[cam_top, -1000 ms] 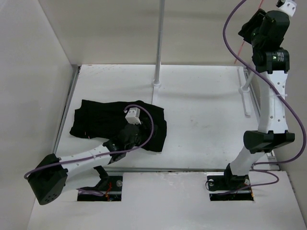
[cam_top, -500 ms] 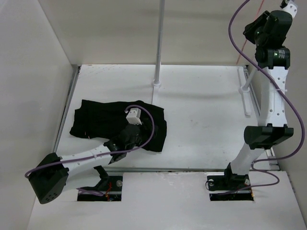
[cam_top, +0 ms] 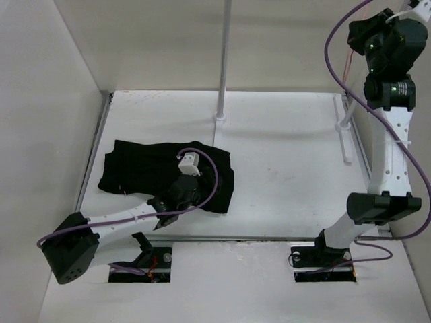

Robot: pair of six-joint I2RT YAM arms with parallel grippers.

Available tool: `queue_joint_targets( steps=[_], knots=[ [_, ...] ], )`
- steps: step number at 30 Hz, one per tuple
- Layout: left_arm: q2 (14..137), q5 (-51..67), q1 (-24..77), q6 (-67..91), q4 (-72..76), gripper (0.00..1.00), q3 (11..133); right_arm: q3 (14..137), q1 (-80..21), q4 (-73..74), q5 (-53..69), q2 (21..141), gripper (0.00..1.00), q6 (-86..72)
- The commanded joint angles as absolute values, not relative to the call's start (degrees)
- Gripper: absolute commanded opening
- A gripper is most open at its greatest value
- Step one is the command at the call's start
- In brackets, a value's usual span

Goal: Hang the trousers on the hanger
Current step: Grab a hanger with the right arm

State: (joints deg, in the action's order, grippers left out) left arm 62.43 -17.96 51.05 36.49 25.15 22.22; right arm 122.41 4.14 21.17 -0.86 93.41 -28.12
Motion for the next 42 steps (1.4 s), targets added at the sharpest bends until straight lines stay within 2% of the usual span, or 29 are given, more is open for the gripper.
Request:
queue_joint_targets(
  steps=[1, 6, 15, 22, 29, 34, 38, 42],
  knots=[
    [62.7, -17.8, 51.4, 36.9, 28.1, 0.63, 23.8, 122.3, 5.0, 12.0, 3.0, 88.5, 0.09, -27.9],
    [61.8, -17.8, 50.9, 37.2, 27.8, 0.64, 23.7, 117.1, 5.0, 9.5, 5.7, 85.5, 0.09, -28.6],
    [59.4, -16.3, 50.7, 37.2, 25.4, 0.64, 26.2, 93.9, 3.9, 2.2, 6.2, 73.9, 0.09, -29.6],
    [61.3, -14.7, 50.7, 36.5, 20.0, 0.61, 30.6, 81.1, 2.1, -1.8, 7.9, 66.6, 0.09, -30.7],
    [71.3, -16.1, 54.4, 30.9, 10.7, 0.58, 39.7, 62.7, -4.5, -7.0, 5.5, 55.4, 0.09, -34.0],
    [77.8, -24.9, 58.3, 26.9, 6.6, 0.58, 43.5, 51.5, -9.4, -7.7, 3.5, 49.2, 0.09, -35.6],
    [74.8, -27.8, 58.3, 28.6, 8.3, 0.60, 41.2, 43.5, -14.3, -8.1, 1.9, 45.1, 0.09, -37.6],
    [68.9, -22.3, 56.4, 30.7, 10.0, 0.58, 40.2, 35.7, -20.9, -10.4, -0.3, 43.2, 0.09, -39.3]
  ],
)
